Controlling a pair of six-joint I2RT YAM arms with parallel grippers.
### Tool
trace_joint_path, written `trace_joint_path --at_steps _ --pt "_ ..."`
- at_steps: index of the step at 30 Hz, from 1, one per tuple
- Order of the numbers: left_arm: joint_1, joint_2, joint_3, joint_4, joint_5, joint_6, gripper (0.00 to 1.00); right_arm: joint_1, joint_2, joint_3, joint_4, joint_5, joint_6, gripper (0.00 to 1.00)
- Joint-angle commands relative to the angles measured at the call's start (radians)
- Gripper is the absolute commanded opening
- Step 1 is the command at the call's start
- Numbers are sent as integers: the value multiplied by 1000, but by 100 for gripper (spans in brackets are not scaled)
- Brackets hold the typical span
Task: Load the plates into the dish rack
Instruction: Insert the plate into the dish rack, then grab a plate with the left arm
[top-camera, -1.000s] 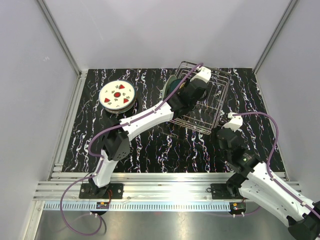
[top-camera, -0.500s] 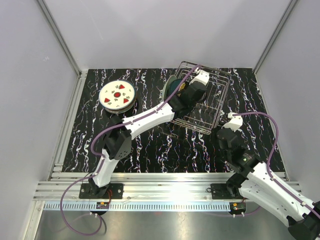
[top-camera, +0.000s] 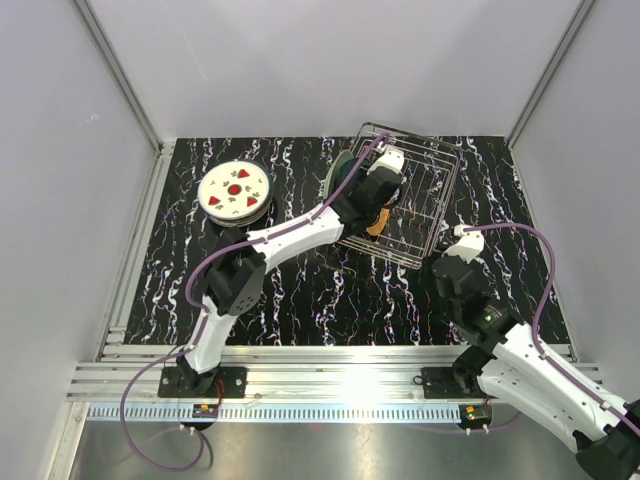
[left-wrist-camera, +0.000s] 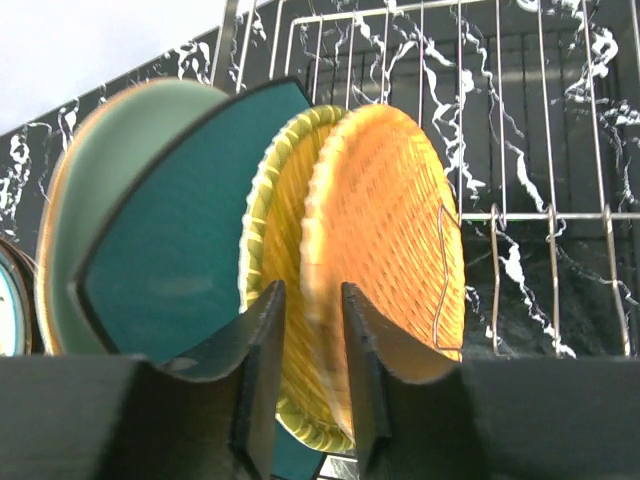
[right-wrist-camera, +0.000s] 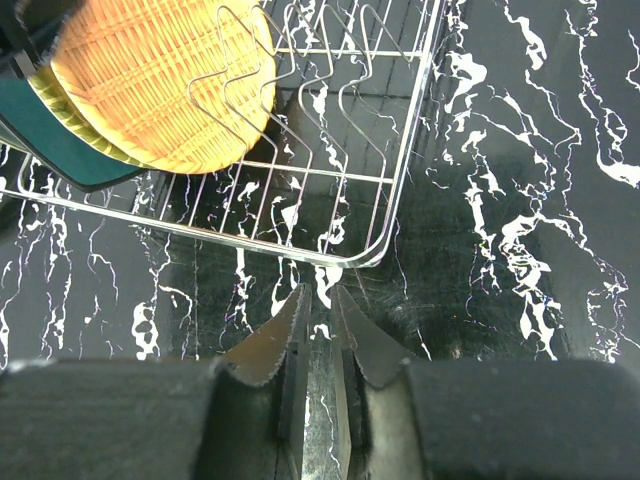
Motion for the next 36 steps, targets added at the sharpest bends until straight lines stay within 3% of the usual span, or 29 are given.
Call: trace_joint_path --at_steps 1,4,8,14,20,26,31,36 --pt "-1 -84 -15 82 29 -13 37 -6 3 1 36 22 -2 21" --pt "-1 -142 -60 118 73 -12 48 -4 6 0 39 17 -2 21" --pt "-3 -248 -108 174 133 -16 55 -6 11 3 39 13 -5 22" --pt "-4 -398 -153 174 145 -24 57 -6 15 0 47 -1 -8 24" --pt "57 -575 -326 160 95 -62 63 -6 35 -3 62 -26 -16 25" --pt "382 -763 -601 53 294 -406 64 -7 40 -2 64 -55 -17 26" --pt "719 -842 -763 50 554 -659 65 -6 37 -6 76 -75 -22 26" --pt "965 -781 -795 13 801 -721 65 -4 34 -9 85 -99 -22 10"
